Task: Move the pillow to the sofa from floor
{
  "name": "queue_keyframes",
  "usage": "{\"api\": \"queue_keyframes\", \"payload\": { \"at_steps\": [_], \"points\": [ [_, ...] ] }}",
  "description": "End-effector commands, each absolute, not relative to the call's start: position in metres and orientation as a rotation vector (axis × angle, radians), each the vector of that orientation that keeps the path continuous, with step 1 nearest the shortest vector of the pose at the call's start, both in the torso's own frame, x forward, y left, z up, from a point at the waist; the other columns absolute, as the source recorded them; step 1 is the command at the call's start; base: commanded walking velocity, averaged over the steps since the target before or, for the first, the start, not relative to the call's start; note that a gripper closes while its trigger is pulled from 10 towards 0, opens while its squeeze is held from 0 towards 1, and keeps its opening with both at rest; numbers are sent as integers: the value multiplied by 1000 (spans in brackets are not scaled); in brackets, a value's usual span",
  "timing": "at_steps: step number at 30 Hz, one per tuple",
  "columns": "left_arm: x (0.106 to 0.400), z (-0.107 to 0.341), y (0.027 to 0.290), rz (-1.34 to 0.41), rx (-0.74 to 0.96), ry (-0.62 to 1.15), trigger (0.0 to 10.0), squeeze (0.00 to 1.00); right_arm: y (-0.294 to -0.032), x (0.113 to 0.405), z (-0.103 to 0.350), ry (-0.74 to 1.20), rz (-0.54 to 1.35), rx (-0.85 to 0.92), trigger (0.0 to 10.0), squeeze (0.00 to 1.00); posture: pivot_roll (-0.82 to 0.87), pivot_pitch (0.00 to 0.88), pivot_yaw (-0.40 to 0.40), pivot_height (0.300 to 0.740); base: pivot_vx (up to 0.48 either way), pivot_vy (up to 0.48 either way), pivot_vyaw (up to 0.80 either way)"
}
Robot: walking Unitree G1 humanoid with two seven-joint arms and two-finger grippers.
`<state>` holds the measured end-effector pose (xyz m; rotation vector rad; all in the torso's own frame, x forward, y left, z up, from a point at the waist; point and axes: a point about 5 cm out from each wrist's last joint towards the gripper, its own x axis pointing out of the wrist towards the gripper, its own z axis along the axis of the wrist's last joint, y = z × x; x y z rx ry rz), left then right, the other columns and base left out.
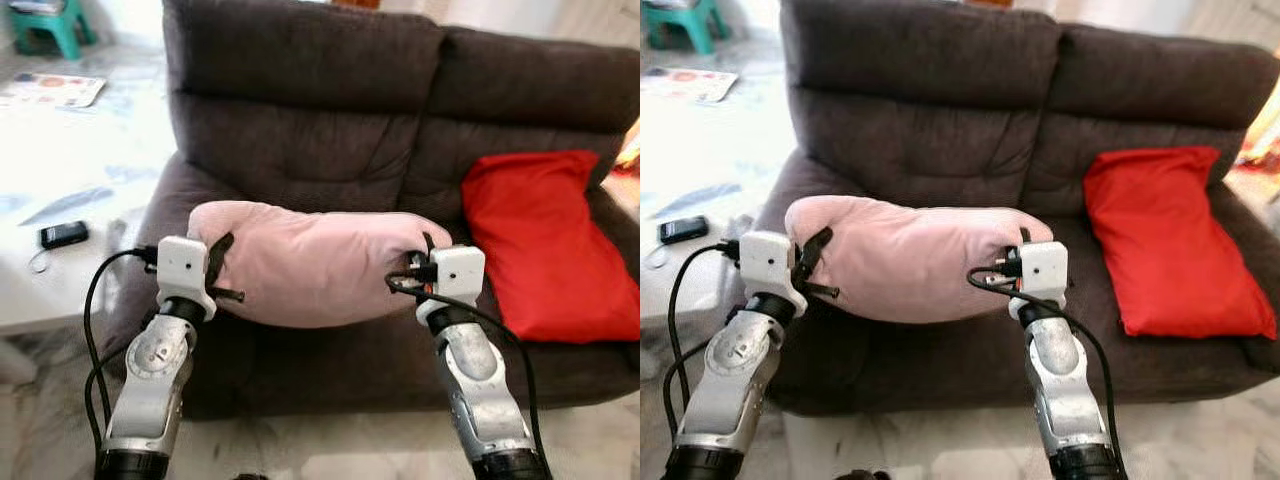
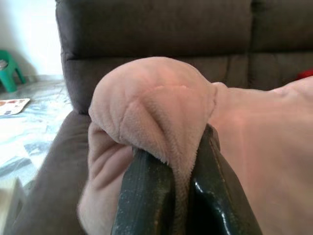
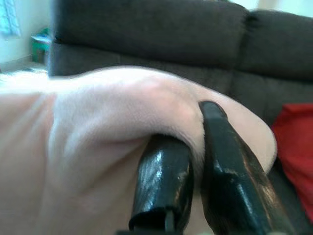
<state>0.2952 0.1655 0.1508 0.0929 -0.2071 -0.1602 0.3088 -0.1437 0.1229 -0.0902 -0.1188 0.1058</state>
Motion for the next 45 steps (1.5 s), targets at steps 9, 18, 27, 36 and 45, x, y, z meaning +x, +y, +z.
{"api": "queue_keyframes", "payload": {
  "at_steps": [9,18,27,36,45],
  "points": [
    [297,160,159,-196,74,-235,10000,0,-136,319,135,-168,130,-76,10000,0,146,74,-95,740,0,0,0],
    [296,170,171,-110,82,-289,10000,0,-124,315,141,-232,214,-90,10000,0,149,78,-94,740,0,0,92],
    [298,186,174,-83,102,-351,10000,0,-122,315,149,-267,222,-43,10000,0,151,77,-94,740,82,0,178],
    [299,202,179,-68,121,-406,10000,0,-117,314,158,-309,246,-46,10000,0,152,76,-91,740,301,0,0],
    [300,206,180,-58,127,-418,10000,0,-116,313,158,-314,254,-42,10000,0,154,76,-91,740,304,0,0]
  ]
}}
